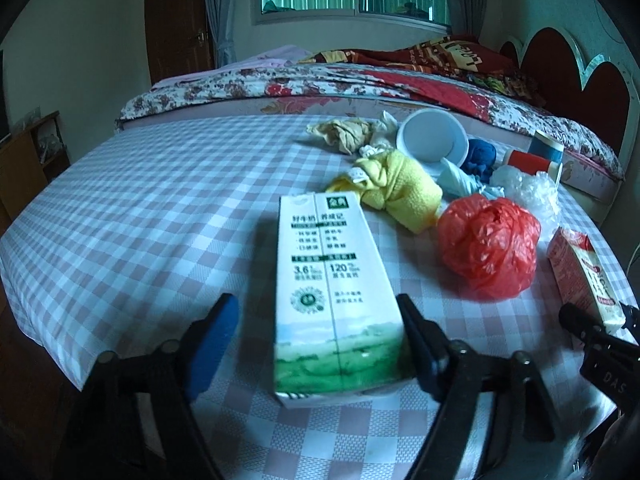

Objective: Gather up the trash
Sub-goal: 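Grasp the green milk carton with left tool while right tool grasps the white snack bag, then lift the carton with left tool while right tool carries the snack bag toward the bin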

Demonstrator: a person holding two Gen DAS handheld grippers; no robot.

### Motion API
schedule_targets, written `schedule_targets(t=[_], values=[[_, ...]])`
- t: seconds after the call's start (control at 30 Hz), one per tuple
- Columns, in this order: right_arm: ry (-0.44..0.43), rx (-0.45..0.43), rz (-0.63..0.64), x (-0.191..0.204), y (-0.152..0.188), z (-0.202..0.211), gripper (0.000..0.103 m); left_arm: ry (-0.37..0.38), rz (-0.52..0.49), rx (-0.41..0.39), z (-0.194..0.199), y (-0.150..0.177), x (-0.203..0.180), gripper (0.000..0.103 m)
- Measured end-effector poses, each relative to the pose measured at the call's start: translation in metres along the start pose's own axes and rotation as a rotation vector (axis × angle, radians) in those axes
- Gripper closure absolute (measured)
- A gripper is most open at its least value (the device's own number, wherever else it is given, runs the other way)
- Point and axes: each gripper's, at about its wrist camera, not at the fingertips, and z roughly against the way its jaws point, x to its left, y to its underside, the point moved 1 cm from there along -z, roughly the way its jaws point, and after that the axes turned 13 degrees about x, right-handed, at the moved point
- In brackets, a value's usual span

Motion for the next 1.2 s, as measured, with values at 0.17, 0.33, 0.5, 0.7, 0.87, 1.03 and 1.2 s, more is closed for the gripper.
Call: schedule_targets(t=[0.17, 0.33, 0.5, 0.7, 0.87, 1.03, 1.2], values=[[0.000, -0.012, 0.003, 0.000, 0.003, 0.001, 0.036, 0.027, 0.001, 0.023, -0.007, 0.005, 0.003, 0.047], [0.014, 0.007, -0.006, -0.006, 0.002, 0.000, 0.022, 0.025, -0.012, 0.011, -0.004, 0.005, 0.003, 0.048], [0.002, 0.026, -0.030, -0.014, 0.002, -0.003, 0.003, 0.041, -0.032, 0.002, 0.002, 0.006, 0.000, 0.048], [-0.041, -0.010, -0.016, -0.016, 0.007, 0.007, 0.050, 0.057, -0.049, -0.012, 0.013, 0.007, -0.003, 0.048], [-0.042, -0.055, -0.013, -0.019, 0.013, 0.024, 0.050, 0.065, -0.074, -0.040, 0.026, 0.009, -0.008, 0.048], [-0.038, -0.097, -0.009, -0.022, 0.018, 0.048, 0.050, 0.092, -0.095, -0.057, 0.040, 0.014, -0.019, 0.049], [-0.028, -0.131, -0.017, -0.029, 0.027, 0.069, 0.050, 0.116, -0.125, -0.086, 0.058, 0.019, -0.032, 0.049]])
